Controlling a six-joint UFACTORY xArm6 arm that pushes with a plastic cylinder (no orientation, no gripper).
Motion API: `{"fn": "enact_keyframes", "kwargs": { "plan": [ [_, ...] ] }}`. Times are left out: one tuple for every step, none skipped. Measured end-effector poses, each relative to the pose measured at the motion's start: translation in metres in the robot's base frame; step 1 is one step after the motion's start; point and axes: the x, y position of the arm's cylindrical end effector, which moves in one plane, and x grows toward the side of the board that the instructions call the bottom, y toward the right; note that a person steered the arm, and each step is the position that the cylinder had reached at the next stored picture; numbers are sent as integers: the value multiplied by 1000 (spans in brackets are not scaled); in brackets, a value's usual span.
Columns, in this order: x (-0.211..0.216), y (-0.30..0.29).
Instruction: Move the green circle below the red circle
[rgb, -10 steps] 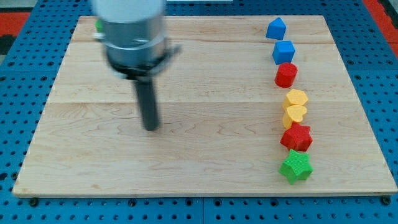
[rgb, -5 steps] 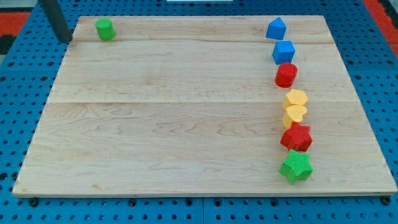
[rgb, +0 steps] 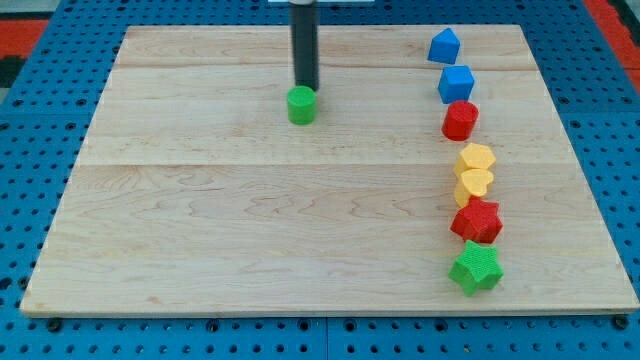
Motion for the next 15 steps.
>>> {"fn": "enact_keyframes", "kwargs": {
  "plan": [
    [-13,-52],
    [9,-33],
    [34,47],
    [33,46],
    [31,-2],
    [35,-29],
    [63,31],
    [68,116],
    [73,102],
    [104,70],
    [136,72],
    [132,123],
    [117,152],
    [128,112],
    [137,60]
  ]
}}
